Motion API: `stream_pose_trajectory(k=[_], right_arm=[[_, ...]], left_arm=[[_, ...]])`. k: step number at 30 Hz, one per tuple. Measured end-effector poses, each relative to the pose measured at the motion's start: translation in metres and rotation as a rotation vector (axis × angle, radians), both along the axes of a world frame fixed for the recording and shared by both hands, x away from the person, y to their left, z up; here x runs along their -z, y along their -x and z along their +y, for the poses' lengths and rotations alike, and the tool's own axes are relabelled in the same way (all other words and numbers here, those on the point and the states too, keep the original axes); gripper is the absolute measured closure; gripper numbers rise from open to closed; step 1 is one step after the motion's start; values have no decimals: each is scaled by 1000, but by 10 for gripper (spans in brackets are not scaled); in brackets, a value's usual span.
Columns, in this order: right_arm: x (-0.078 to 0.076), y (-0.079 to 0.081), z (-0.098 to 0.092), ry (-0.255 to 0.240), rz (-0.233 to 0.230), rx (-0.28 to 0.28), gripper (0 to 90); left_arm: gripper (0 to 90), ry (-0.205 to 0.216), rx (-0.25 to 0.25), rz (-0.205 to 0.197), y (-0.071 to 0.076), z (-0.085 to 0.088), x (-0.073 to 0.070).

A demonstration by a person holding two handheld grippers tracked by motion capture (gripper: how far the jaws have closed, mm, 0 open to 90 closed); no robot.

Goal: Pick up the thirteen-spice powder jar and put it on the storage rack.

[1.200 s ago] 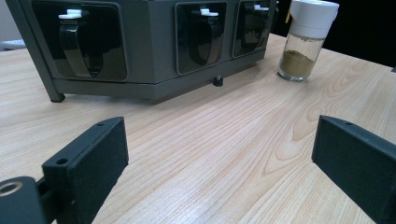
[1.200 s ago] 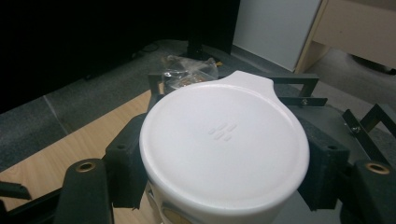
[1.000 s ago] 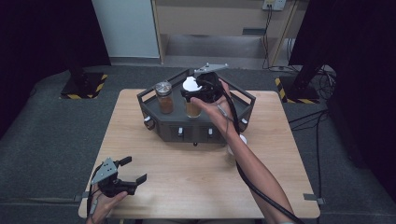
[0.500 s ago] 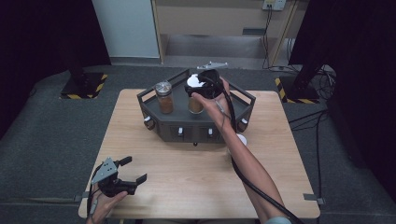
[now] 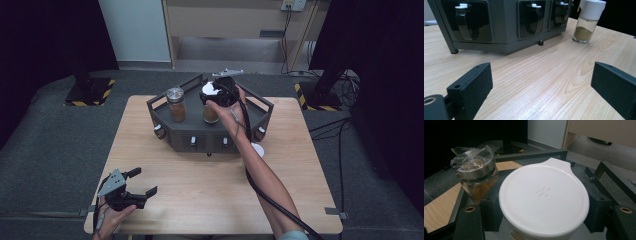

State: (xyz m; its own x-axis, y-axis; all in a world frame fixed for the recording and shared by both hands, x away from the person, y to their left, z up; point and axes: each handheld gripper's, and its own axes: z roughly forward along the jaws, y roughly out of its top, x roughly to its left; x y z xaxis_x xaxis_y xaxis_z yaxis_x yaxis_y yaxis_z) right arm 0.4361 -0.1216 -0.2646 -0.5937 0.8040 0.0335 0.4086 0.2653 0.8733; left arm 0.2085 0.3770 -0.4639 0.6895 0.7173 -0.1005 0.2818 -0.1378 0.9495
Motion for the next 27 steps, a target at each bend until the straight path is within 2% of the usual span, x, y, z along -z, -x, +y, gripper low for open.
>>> stream_pose_trajectory(k=[8,15,20,22,24,25,27], right_arm=[[6,-2,4,1,2,1,308],[8,1,9,17,-18,-3,306],[10,2,8,10,-22,0,295],[10,8,11,23,-57,6,221],[8,10,10,22,-61,1,199],[6,15,10,25,-88,0,163],[5,17,9,23,-97,-2,146]], left_arm=[[26,0,0,0,0,0,0],[27,-2,2,-1,0,0,0],[27,-2,3,-2,0,0,0],[27,-2,3,-2,0,0,0],[27,-2,3,-2,0,0,0],[27,-3,3,-2,0,0,0],[27,-2,4,-3,0,0,0]])
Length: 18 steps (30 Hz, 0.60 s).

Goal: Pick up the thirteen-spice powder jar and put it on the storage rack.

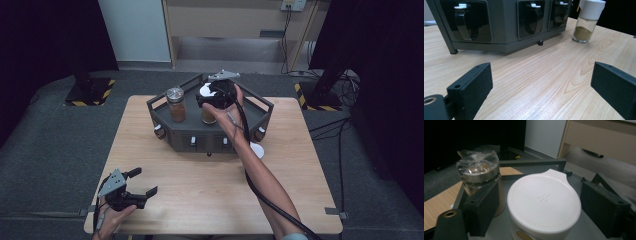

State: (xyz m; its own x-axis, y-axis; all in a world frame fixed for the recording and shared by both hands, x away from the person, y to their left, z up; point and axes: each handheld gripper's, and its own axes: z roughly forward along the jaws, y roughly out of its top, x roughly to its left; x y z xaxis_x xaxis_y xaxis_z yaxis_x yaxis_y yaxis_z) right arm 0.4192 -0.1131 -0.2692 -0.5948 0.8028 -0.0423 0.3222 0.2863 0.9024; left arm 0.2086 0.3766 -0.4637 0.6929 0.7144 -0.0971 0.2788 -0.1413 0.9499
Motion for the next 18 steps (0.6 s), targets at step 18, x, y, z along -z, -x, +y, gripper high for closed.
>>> stream_pose_trajectory(k=[18], right_arm=[[-15,54,-65,-38,-82,-144,90]], left_arm=[[29,-12,9,-3,0,-2,-1]])
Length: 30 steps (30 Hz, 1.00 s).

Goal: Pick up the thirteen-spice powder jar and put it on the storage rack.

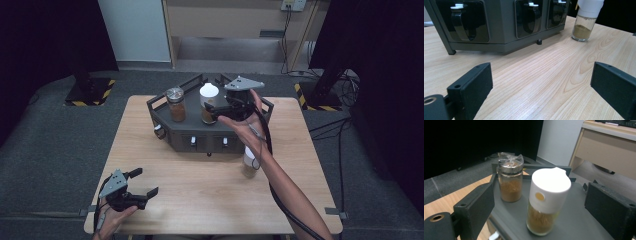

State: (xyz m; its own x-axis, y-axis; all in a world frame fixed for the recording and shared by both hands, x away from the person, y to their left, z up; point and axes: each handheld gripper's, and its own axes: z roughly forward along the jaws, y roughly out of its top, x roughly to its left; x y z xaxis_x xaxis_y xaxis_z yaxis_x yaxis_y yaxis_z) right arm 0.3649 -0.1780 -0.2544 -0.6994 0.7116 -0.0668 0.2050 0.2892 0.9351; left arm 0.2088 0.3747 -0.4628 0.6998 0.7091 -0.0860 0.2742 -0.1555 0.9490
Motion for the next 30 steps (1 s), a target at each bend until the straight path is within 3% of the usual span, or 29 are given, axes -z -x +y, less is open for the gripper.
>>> stream_pose_trajectory(k=[15,30], right_arm=[[17,43,-56,-35,-4,-58,90],[56,92,-120,-77,-10,-21,90]], left_arm=[[25,-3,0,4,0,0,-1],[25,-8,-3,9,0,-1,-1]])
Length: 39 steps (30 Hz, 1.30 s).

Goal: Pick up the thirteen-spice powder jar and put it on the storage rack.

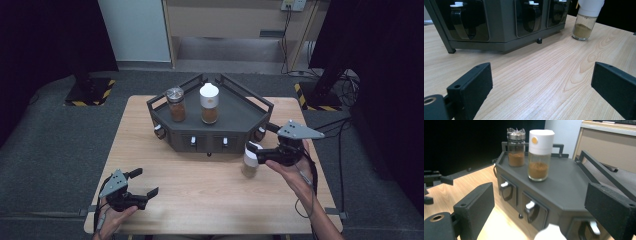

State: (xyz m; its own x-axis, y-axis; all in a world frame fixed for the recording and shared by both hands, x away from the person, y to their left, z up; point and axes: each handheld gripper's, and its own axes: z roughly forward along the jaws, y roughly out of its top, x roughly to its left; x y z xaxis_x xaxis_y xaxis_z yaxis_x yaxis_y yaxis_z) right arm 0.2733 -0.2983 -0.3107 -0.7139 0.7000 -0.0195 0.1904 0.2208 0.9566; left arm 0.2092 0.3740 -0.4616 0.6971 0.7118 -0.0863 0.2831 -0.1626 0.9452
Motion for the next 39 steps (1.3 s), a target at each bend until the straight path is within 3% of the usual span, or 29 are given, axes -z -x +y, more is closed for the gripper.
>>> stream_pose_trajectory(k=[10,23,31,39], right_arm=[[31,34,-39,-21,16,51,90],[67,70,-58,-48,32,112,91],[94,73,-72,-57,58,115,84],[110,73,-79,-58,65,117,80]], left_arm=[[25,0,-3,3,0,-1,0],[25,-5,-3,4,0,-2,0],[25,-8,-1,5,0,-2,0],[25,-14,8,5,-1,-3,-1]])
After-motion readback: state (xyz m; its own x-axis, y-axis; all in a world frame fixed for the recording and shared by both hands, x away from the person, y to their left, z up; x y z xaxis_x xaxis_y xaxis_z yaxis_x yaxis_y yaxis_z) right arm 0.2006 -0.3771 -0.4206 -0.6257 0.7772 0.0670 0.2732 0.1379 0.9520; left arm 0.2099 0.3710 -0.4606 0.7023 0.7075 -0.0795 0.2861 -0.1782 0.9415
